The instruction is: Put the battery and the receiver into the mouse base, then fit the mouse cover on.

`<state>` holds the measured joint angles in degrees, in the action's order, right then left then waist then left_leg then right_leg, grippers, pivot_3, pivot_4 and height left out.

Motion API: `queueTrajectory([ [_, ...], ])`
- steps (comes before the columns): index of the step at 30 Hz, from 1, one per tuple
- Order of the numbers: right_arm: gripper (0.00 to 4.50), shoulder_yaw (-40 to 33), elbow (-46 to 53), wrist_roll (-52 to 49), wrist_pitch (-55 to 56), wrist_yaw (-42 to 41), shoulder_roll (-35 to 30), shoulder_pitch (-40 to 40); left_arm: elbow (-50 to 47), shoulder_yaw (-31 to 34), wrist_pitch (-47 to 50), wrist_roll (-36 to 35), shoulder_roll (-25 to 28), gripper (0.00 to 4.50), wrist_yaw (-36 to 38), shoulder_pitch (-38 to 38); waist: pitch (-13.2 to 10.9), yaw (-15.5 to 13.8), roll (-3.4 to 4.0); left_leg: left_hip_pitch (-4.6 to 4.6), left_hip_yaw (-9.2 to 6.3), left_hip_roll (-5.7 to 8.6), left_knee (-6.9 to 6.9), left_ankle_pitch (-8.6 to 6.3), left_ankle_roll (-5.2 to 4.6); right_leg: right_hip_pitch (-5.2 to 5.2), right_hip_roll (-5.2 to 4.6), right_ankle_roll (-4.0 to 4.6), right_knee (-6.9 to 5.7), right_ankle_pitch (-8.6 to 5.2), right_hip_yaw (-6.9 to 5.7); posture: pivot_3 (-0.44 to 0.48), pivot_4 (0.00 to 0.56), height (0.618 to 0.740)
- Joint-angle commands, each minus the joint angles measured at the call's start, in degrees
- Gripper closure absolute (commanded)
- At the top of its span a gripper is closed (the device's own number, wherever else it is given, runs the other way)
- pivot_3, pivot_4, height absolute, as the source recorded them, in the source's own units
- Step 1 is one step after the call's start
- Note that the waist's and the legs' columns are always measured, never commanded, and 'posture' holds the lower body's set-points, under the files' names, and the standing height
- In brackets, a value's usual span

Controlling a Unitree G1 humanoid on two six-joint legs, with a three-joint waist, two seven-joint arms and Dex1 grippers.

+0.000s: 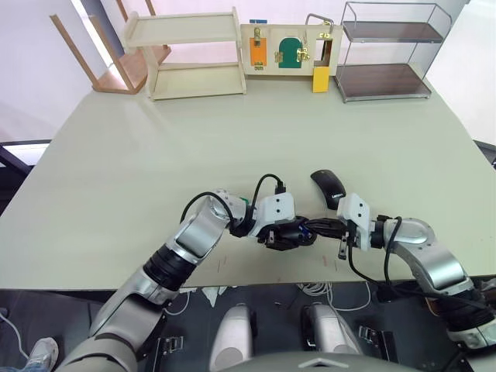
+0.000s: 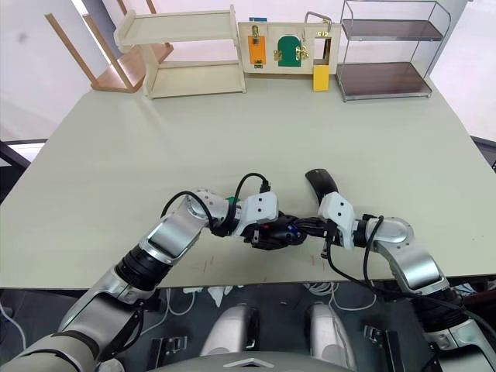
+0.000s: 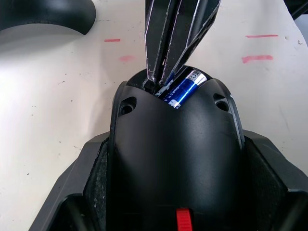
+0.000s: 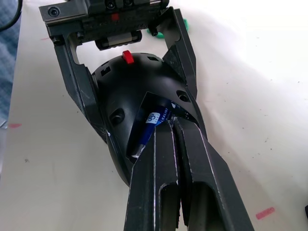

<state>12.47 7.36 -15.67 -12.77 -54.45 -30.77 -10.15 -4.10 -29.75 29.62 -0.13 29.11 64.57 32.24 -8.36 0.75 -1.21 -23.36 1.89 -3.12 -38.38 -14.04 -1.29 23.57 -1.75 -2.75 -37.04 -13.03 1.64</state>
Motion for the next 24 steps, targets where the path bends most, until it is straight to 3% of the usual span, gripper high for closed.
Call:
queueTrajectory([
  [1, 4.44, -1.0, 1.0, 0.7, 3.3, 0.4, 0.2, 1.4, 0.2, -1.6, 1.1, 0.5, 1.2, 1.51, 1.0, -1.5, 0.0, 0.0, 0.01, 0.00, 0.00, 0.00, 0.00, 0.00, 0.00, 0.00, 0.00, 0.01, 0.00, 0.00, 0.01, 0.000, 0.150, 0.740],
  [11, 4.44, -7.7, -0.5, -3.0, 14.2, -4.5, -2.1, 5.8, -0.2, -1.5, 0.6, 0.7, 1.8, 1.51, 0.9, -2.1, 0.0, 0.0, 0.02, -0.05, 0.01, 0.00, 0.01, 0.00, 0.00, 0.05, -0.01, 0.02, 0.00, -0.02, 0.01, 0.000, 0.150, 0.740],
  [14, 4.44, -10.6, -2.9, -6.4, 19.8, -9.8, -3.1, 7.3, -0.2, -1.3, 0.7, 0.6, 1.7, 1.51, 0.7, -1.9, 0.0, -0.1, 0.02, -0.05, 0.01, 0.00, 0.01, 0.00, 0.00, 0.05, 0.00, 0.02, 0.00, -0.02, 0.01, 0.000, 0.150, 0.740],
  [18, 4.44, -13.6, -7.2, -12.3, 19.0, -17.9, -5.3, 7.8, -0.3, -1.2, 0.4, 0.7, 1.9, 1.51, 0.8, -1.7, 0.0, 0.0, 0.02, -0.03, 0.06, 0.00, 0.01, 0.00, 0.00, 0.04, -0.01, 0.03, 0.00, -0.01, 0.06, 0.000, 0.150, 0.740],
  [21, 3.71, -15.9, -11.9, -13.7, 21.4, -21.6, -5.8, 6.8, -0.3, -1.1, 0.6, 0.7, 1.8, 1.51, 0.7, -1.4, 0.0, 0.0, 0.02, 0.00, 0.07, 0.00, 0.01, 0.00, 0.00, 0.02, -0.01, 0.05, 0.00, 0.00, 0.07, 0.000, 0.150, 0.740],
  [24, 2.12, -17.4, -14.5, -14.9, 23.3, -24.4, -5.1, 6.2, -0.5, -1.0, 0.8, 0.7, 1.7, 1.51, 0.4, -1.4, 0.0, -0.1, 0.03, 0.02, 0.08, 0.00, 0.02, 0.00, 0.00, 0.02, 0.00, 0.11, -0.01, 0.03, 0.09, 0.000, 0.150, 0.740],
])
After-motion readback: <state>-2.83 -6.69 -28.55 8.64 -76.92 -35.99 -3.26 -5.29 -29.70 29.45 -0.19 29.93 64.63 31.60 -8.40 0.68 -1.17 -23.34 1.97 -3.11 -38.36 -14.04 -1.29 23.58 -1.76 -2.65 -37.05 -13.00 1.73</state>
